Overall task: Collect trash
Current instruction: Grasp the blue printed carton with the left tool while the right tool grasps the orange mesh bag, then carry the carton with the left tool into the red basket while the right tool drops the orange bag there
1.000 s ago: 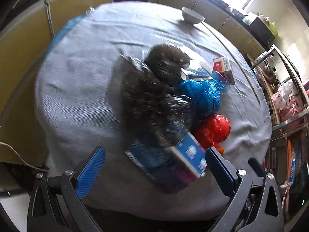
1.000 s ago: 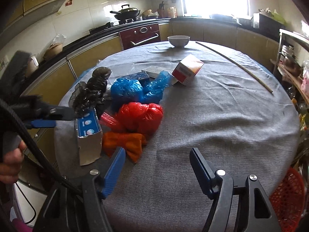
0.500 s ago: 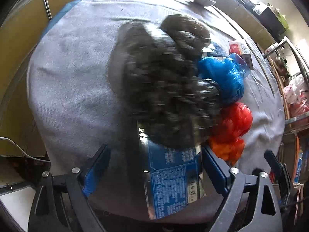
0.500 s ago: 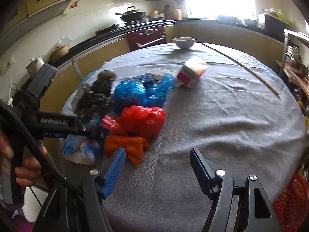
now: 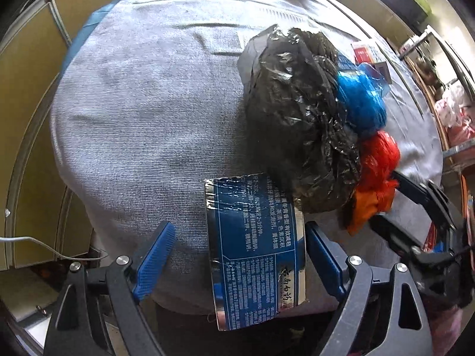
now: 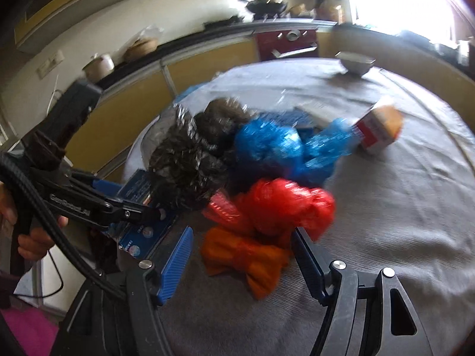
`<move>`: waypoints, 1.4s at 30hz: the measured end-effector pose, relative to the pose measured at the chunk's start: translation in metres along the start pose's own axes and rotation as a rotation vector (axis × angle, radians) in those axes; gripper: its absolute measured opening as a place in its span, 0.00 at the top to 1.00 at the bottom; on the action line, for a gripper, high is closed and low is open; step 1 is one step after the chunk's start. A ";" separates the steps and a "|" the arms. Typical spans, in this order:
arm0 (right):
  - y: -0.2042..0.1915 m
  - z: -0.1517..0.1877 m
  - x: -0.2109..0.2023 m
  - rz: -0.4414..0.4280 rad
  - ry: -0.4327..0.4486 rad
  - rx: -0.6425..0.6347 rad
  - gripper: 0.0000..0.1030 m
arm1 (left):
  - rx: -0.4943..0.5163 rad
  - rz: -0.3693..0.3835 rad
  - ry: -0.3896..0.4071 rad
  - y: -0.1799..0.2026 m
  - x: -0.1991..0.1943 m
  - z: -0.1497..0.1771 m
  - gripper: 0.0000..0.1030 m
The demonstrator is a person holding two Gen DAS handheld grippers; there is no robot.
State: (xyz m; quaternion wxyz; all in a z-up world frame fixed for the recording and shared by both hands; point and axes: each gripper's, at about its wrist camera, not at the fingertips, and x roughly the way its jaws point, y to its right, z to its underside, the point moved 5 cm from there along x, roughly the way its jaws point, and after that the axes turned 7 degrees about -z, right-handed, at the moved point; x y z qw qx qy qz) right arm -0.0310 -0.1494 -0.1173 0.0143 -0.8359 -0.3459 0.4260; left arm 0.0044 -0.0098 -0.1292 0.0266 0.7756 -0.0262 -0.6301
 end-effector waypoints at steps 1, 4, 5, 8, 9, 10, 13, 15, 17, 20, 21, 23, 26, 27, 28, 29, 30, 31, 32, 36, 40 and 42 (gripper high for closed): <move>0.000 0.001 0.007 -0.009 -0.027 -0.004 0.32 | 0.005 0.002 -0.002 0.001 0.000 0.002 0.14; 0.001 0.004 0.013 -0.007 -0.074 -0.013 0.35 | 0.030 0.009 -0.013 0.000 0.002 0.002 0.14; 0.000 0.006 0.013 -0.007 -0.090 -0.015 0.36 | 0.032 0.014 -0.015 0.001 0.001 0.001 0.14; -0.005 0.013 0.014 -0.045 -0.149 -0.018 0.46 | 0.033 0.024 -0.020 -0.003 0.001 0.006 0.14; -0.007 0.015 0.015 -0.050 -0.160 -0.023 0.49 | 0.031 0.026 -0.020 -0.004 0.001 0.007 0.14; -0.009 0.016 0.018 -0.042 -0.173 -0.032 0.50 | 0.031 0.029 -0.016 -0.004 0.001 0.008 0.14; -0.012 0.015 0.025 -0.014 -0.167 -0.044 0.56 | 0.030 0.017 0.001 -0.008 0.001 0.013 0.14; -0.014 0.012 0.029 -0.009 -0.165 -0.036 0.62 | 0.031 0.016 0.014 -0.008 -0.007 0.019 0.19; -0.015 0.010 0.032 0.010 -0.162 -0.047 0.63 | 0.035 0.007 0.020 -0.009 -0.008 0.021 0.32; -0.018 0.010 0.033 0.017 -0.152 -0.036 0.64 | 0.038 -0.011 0.043 -0.012 -0.012 0.026 0.44; -0.019 0.014 0.031 0.002 -0.143 -0.016 0.64 | 0.037 0.000 0.044 -0.014 -0.013 0.027 0.44; -0.018 0.019 0.024 -0.035 -0.123 0.035 0.64 | 0.037 0.026 0.047 -0.013 -0.013 0.037 0.44; -0.012 0.029 0.007 -0.064 -0.089 0.113 0.64 | 0.057 0.025 0.049 -0.007 -0.013 0.049 0.45; -0.008 0.032 0.000 -0.082 -0.072 0.151 0.64 | 0.063 0.030 0.046 -0.006 -0.014 0.053 0.45; -0.005 0.034 -0.005 -0.088 -0.059 0.173 0.64 | 0.073 0.036 0.046 -0.002 -0.019 0.061 0.45; -0.002 0.037 -0.013 -0.087 -0.041 0.194 0.64 | 0.086 0.040 0.049 0.003 -0.022 0.066 0.45; 0.000 0.039 -0.020 -0.085 -0.021 0.211 0.64 | 0.099 0.043 0.051 0.007 -0.025 0.070 0.45; 0.004 0.040 -0.028 -0.085 0.001 0.230 0.64 | 0.117 0.049 0.054 0.012 -0.029 0.074 0.45; 0.008 0.041 -0.035 -0.085 0.025 0.251 0.64 | 0.134 0.060 0.055 0.017 -0.032 0.077 0.45; 0.027 0.050 -0.061 -0.067 0.089 0.331 0.64 | 0.220 0.125 0.058 0.052 -0.039 0.081 0.45; 0.054 0.066 -0.085 -0.029 0.132 0.427 0.64 | 0.325 0.153 0.094 0.098 -0.048 0.082 0.45; 0.064 0.076 -0.096 -0.004 0.154 0.459 0.64 | 0.391 0.167 0.127 0.126 -0.046 0.078 0.45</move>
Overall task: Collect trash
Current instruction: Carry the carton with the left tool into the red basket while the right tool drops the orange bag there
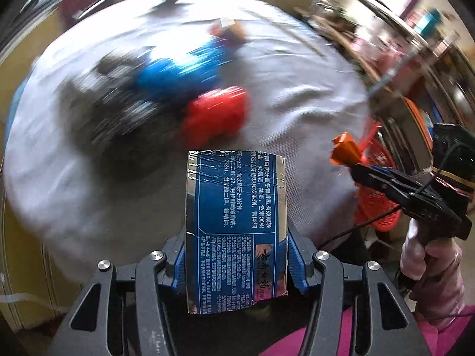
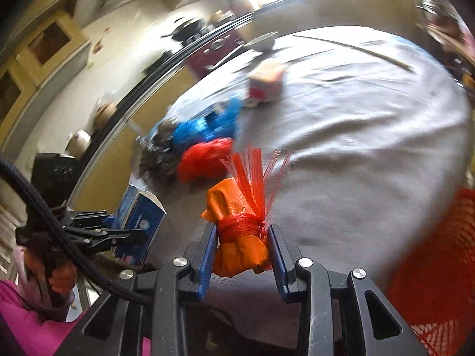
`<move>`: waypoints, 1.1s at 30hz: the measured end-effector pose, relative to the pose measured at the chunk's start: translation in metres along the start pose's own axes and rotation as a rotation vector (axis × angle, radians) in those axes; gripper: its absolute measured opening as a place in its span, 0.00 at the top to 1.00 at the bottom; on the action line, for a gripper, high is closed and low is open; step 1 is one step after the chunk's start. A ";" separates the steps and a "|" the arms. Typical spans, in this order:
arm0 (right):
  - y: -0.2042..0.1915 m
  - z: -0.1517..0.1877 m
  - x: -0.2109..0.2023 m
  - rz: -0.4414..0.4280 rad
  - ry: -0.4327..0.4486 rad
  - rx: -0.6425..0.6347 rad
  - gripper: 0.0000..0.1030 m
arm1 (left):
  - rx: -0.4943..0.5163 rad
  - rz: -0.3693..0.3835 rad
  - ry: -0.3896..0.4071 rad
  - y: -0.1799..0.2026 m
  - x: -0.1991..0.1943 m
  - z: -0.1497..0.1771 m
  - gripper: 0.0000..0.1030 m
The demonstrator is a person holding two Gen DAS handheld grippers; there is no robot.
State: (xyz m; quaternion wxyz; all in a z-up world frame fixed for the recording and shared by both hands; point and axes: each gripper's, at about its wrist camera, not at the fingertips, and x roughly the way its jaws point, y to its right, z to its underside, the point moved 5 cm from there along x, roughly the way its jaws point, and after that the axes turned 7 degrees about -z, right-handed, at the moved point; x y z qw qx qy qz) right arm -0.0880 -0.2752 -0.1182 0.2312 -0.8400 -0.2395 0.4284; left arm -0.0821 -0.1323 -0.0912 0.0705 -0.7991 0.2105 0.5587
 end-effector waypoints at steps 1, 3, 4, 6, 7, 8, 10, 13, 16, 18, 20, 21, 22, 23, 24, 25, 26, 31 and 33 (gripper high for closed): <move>0.007 0.000 -0.009 0.017 0.018 0.020 0.64 | 0.024 0.003 0.009 0.009 -0.001 -0.005 0.45; 0.022 0.003 -0.029 0.047 0.054 0.050 0.64 | 0.077 0.017 0.025 0.033 0.004 -0.017 0.45; 0.033 0.003 -0.040 0.073 0.079 0.072 0.64 | 0.110 0.031 0.035 0.046 0.005 -0.023 0.45; 0.050 0.004 -0.057 0.113 0.110 0.101 0.64 | 0.170 0.053 0.038 0.077 0.014 -0.036 0.45; 0.060 0.006 -0.069 0.143 0.131 0.117 0.64 | 0.192 0.069 0.037 0.087 0.014 -0.038 0.45; 0.068 0.009 -0.079 0.165 0.146 0.133 0.64 | 0.224 0.096 0.039 0.103 0.018 -0.043 0.45; 0.090 0.017 -0.099 0.207 0.184 0.189 0.64 | 0.278 0.120 0.036 0.133 0.030 -0.051 0.45; 0.118 0.031 -0.125 0.253 0.227 0.262 0.64 | 0.338 0.156 0.028 0.168 0.049 -0.058 0.44; 0.141 0.045 -0.150 0.277 0.259 0.321 0.64 | 0.385 0.181 -0.009 0.198 0.066 -0.061 0.44; 0.154 0.054 -0.159 0.280 0.278 0.365 0.64 | 0.426 0.182 -0.014 0.215 0.072 -0.061 0.44; 0.165 0.061 -0.165 0.276 0.291 0.398 0.64 | 0.462 0.178 -0.013 0.230 0.078 -0.061 0.44; 0.168 0.063 -0.167 0.278 0.294 0.405 0.64 | 0.475 0.177 -0.013 0.235 0.079 -0.059 0.44; 0.173 0.065 -0.168 0.283 0.296 0.419 0.63 | 0.494 0.165 -0.004 0.242 0.080 -0.057 0.44; 0.175 0.067 -0.169 0.283 0.297 0.426 0.62 | 0.507 0.158 -0.004 0.249 0.084 -0.057 0.44; 0.180 0.070 -0.171 0.282 0.298 0.441 0.62 | 0.522 0.155 -0.008 0.256 0.089 -0.057 0.44; 0.184 0.071 -0.172 0.277 0.304 0.461 0.62 | 0.537 0.153 -0.010 0.263 0.097 -0.058 0.44; 0.188 0.074 -0.175 0.274 0.312 0.473 0.62 | 0.547 0.149 -0.009 0.267 0.098 -0.057 0.43; 0.199 0.080 -0.182 0.291 0.333 0.510 0.62 | 0.563 0.117 -0.003 0.266 0.098 -0.055 0.41; 0.199 0.078 -0.185 0.300 0.339 0.502 0.61 | 0.547 0.121 -0.005 0.257 0.093 -0.055 0.41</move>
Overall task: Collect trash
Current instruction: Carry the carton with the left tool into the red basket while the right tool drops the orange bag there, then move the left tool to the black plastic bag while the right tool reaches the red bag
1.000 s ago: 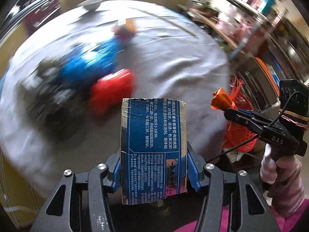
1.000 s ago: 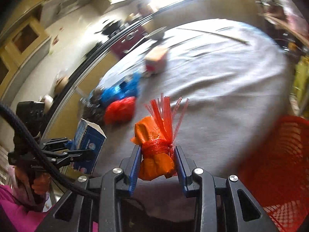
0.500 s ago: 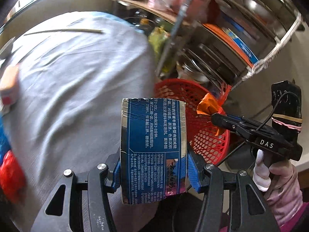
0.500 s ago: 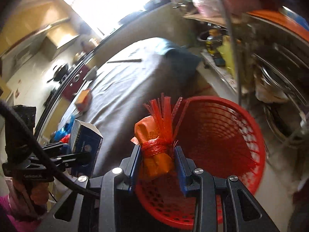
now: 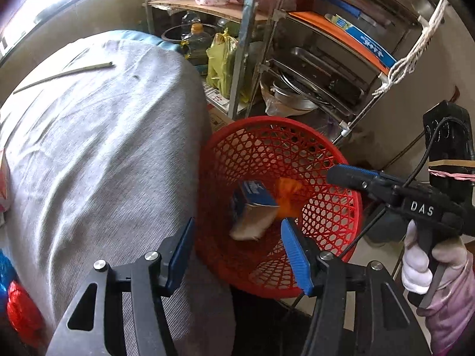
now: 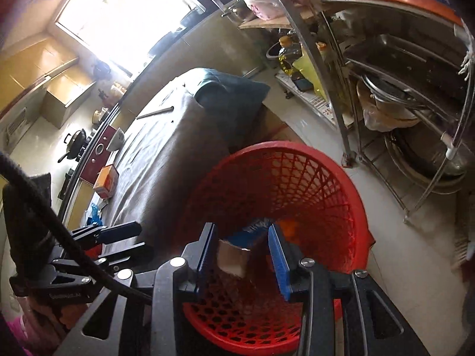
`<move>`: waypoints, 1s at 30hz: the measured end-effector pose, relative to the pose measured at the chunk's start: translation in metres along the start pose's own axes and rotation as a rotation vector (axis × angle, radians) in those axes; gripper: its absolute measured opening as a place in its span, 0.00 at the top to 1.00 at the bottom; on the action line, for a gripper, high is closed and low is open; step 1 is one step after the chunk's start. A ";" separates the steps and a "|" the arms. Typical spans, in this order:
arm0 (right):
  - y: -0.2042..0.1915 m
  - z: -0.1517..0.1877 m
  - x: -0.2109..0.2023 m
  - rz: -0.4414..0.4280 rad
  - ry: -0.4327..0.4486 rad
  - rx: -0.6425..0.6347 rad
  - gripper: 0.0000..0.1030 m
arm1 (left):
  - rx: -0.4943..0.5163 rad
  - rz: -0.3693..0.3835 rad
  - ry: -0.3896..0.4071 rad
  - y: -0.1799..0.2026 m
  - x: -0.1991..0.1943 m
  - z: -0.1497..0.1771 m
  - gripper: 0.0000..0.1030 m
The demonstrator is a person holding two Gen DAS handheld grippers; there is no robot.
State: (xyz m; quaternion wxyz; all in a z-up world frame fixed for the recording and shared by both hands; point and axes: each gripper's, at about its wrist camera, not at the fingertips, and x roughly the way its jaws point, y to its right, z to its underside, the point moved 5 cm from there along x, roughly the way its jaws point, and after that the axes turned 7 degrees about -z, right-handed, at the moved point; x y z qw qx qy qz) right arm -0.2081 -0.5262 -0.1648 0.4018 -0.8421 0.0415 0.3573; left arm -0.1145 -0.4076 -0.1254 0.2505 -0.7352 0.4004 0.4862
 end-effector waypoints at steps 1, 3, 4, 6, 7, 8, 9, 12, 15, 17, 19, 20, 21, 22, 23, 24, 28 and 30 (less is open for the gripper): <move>-0.002 -0.002 0.000 0.000 0.004 -0.006 0.60 | -0.012 -0.003 0.003 -0.004 -0.003 0.002 0.41; -0.004 -0.004 0.000 0.000 0.010 -0.012 0.59 | -0.032 -0.012 0.013 -0.012 -0.009 0.006 0.41; -0.007 -0.006 0.001 0.001 0.013 -0.015 0.59 | -0.044 -0.014 0.018 -0.017 -0.014 0.010 0.40; -0.016 -0.009 0.002 -0.003 0.016 -0.038 0.59 | -0.071 -0.024 0.031 -0.028 -0.026 0.020 0.40; -0.021 -0.009 0.003 -0.004 0.016 -0.052 0.58 | -0.079 -0.029 0.038 -0.032 -0.031 0.024 0.39; -0.028 -0.010 0.005 -0.009 0.015 -0.070 0.58 | -0.087 -0.038 0.048 -0.037 -0.038 0.030 0.39; -0.036 -0.011 0.007 -0.018 0.014 -0.085 0.58 | -0.095 -0.051 0.058 -0.042 -0.045 0.036 0.39; -0.060 -0.015 0.013 -0.045 0.010 -0.130 0.58 | -0.126 -0.081 0.086 -0.057 -0.064 0.053 0.39; -0.091 -0.017 0.023 -0.075 -0.006 -0.191 0.58 | -0.191 -0.117 0.124 -0.080 -0.086 0.075 0.39; -0.118 -0.017 0.034 -0.101 -0.028 -0.241 0.57 | -0.255 -0.156 0.148 -0.104 -0.103 0.094 0.38; -0.141 -0.016 0.045 -0.127 -0.052 -0.283 0.57 | -0.315 -0.193 0.164 -0.127 -0.117 0.112 0.38; -0.153 -0.014 0.052 -0.142 -0.068 -0.304 0.57 | -0.353 -0.219 0.172 -0.141 -0.125 0.123 0.38; -0.165 -0.011 0.059 -0.158 -0.085 -0.324 0.56 | -0.382 -0.241 0.177 -0.153 -0.131 0.131 0.38; -0.179 -0.007 0.068 -0.175 -0.108 -0.347 0.56 | -0.422 -0.271 0.187 -0.169 -0.140 0.141 0.38; -0.190 -0.003 0.075 -0.188 -0.126 -0.363 0.56 | -0.464 -0.303 0.198 -0.185 -0.149 0.151 0.38; -0.203 0.001 0.084 -0.205 -0.148 -0.377 0.55 | -0.507 -0.334 0.211 -0.201 -0.158 0.161 0.38; -0.249 0.021 0.115 -0.287 -0.234 -0.413 0.55 | -0.673 -0.425 0.265 -0.258 -0.185 0.193 0.29; -0.269 0.031 0.130 -0.321 -0.275 -0.426 0.54 | -0.747 -0.439 0.278 -0.280 -0.191 0.205 0.29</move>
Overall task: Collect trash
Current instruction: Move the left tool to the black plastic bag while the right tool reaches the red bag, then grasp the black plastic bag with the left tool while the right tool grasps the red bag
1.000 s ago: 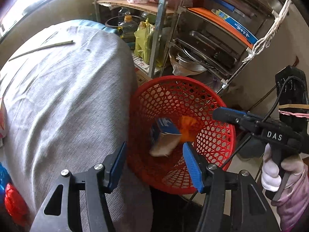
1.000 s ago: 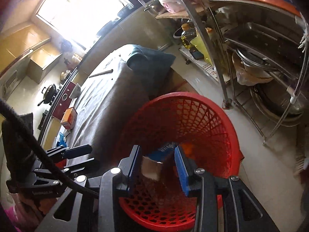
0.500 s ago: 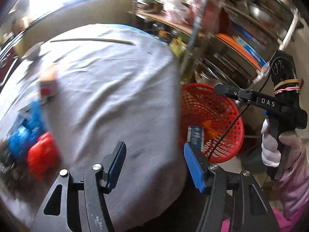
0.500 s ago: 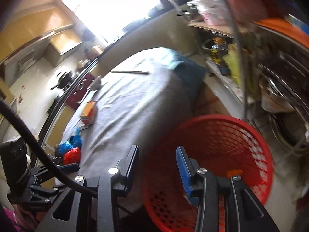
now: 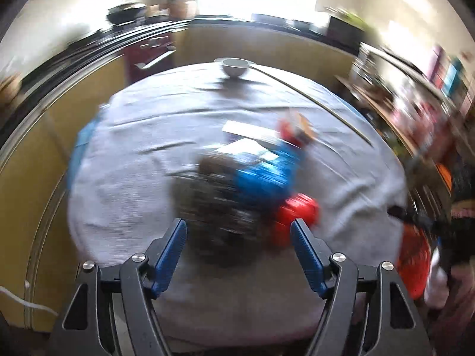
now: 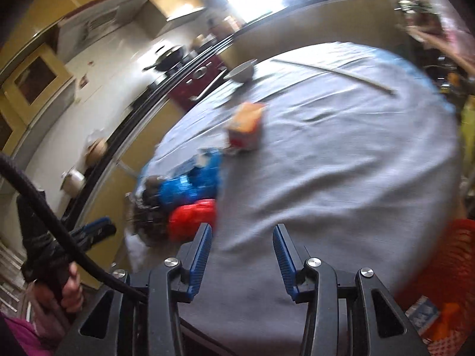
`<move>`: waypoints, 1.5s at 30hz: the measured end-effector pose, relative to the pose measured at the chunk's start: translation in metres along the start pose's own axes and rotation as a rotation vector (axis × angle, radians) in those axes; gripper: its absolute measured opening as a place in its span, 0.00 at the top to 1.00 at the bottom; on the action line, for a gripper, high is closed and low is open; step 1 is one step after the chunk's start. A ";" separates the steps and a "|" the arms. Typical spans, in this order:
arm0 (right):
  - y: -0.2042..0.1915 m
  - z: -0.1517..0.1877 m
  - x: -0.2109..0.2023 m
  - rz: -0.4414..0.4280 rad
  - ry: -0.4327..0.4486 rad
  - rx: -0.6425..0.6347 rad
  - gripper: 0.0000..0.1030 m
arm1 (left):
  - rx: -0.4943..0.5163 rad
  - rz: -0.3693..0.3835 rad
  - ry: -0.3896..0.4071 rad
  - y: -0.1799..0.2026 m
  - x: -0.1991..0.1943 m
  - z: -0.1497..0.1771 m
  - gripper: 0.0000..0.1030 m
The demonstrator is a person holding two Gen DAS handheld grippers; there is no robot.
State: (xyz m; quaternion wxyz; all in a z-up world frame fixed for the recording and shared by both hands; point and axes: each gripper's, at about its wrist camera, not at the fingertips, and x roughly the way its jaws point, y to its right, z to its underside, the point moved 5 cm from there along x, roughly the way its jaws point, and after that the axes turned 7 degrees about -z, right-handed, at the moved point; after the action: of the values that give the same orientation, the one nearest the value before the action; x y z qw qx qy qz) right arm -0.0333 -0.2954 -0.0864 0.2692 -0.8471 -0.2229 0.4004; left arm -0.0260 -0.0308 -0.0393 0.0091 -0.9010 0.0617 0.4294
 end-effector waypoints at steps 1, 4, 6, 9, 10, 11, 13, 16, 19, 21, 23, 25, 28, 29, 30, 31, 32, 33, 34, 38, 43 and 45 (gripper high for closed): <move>-0.009 -0.002 0.012 -0.021 -0.018 -0.004 0.54 | -0.023 0.001 -0.002 -0.009 0.003 -0.002 0.28; -0.025 -0.006 0.040 -0.069 -0.065 0.005 0.53 | -0.087 0.003 -0.022 -0.027 0.016 -0.005 0.28; -0.032 -0.008 0.057 -0.092 -0.090 0.023 0.52 | -0.119 0.025 -0.041 -0.036 0.028 -0.007 0.27; -0.037 -0.008 0.078 -0.090 -0.121 0.052 0.51 | -0.164 0.069 -0.093 -0.041 0.047 -0.005 0.27; -0.036 -0.007 0.087 -0.092 -0.135 0.078 0.51 | -0.180 0.088 -0.114 -0.041 0.054 -0.005 0.27; -0.034 -0.007 0.093 -0.097 -0.142 0.100 0.51 | -0.190 0.098 -0.129 -0.042 0.059 -0.004 0.27; -0.031 -0.005 0.103 -0.098 -0.155 0.142 0.50 | -0.194 0.108 -0.149 -0.040 0.068 -0.004 0.27; -0.028 -0.003 0.115 -0.089 -0.179 0.178 0.48 | -0.194 0.128 -0.143 -0.036 0.076 -0.005 0.27; -0.028 -0.002 0.126 -0.078 -0.192 0.198 0.46 | -0.170 0.135 -0.139 -0.032 0.085 -0.007 0.28; -0.029 -0.003 0.134 -0.069 -0.203 0.203 0.45 | -0.189 0.172 -0.142 -0.032 0.090 -0.008 0.37; -0.030 -0.002 0.145 -0.059 -0.215 0.206 0.43 | -0.193 0.196 -0.157 -0.032 0.095 -0.007 0.53; -0.031 -0.002 0.155 -0.072 -0.211 0.220 0.41 | -0.196 0.218 -0.162 -0.031 0.099 -0.006 0.62; -0.042 0.002 0.167 -0.076 -0.207 0.183 0.43 | -0.184 0.220 -0.148 -0.030 0.098 -0.005 0.64; -0.047 0.003 0.169 -0.072 -0.210 0.160 0.47 | -0.182 0.218 -0.140 -0.030 0.096 -0.005 0.65; -0.050 0.004 0.170 -0.078 -0.212 0.146 0.51 | -0.182 0.216 -0.135 -0.031 0.095 -0.004 0.65; -0.054 0.004 0.169 -0.083 -0.208 0.131 0.52 | -0.183 0.213 -0.131 -0.032 0.093 -0.004 0.66; -0.057 0.004 0.168 -0.077 -0.199 0.112 0.53 | -0.184 0.209 -0.126 -0.034 0.091 -0.003 0.67; -0.059 0.005 0.165 -0.069 -0.190 0.093 0.54 | -0.184 0.206 -0.121 -0.035 0.087 -0.002 0.67; -0.062 0.004 0.162 -0.057 -0.180 0.066 0.54 | -0.182 0.203 -0.117 -0.036 0.085 -0.001 0.67; -0.068 0.005 0.143 -0.048 -0.151 0.019 0.54 | -0.168 0.188 -0.094 -0.035 0.067 0.001 0.67; -0.066 0.006 0.111 0.000 -0.104 -0.038 0.54 | -0.142 0.143 -0.040 -0.030 0.043 0.005 0.67; -0.065 0.006 0.097 0.026 -0.081 -0.065 0.54 | -0.115 0.118 -0.003 -0.024 0.032 0.006 0.67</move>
State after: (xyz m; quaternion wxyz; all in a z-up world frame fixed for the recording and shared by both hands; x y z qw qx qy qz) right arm 0.0079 -0.1869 -0.1027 0.2270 -0.8414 -0.2352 0.4303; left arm -0.0081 -0.0099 -0.0691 -0.0680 -0.8941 0.0899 0.4335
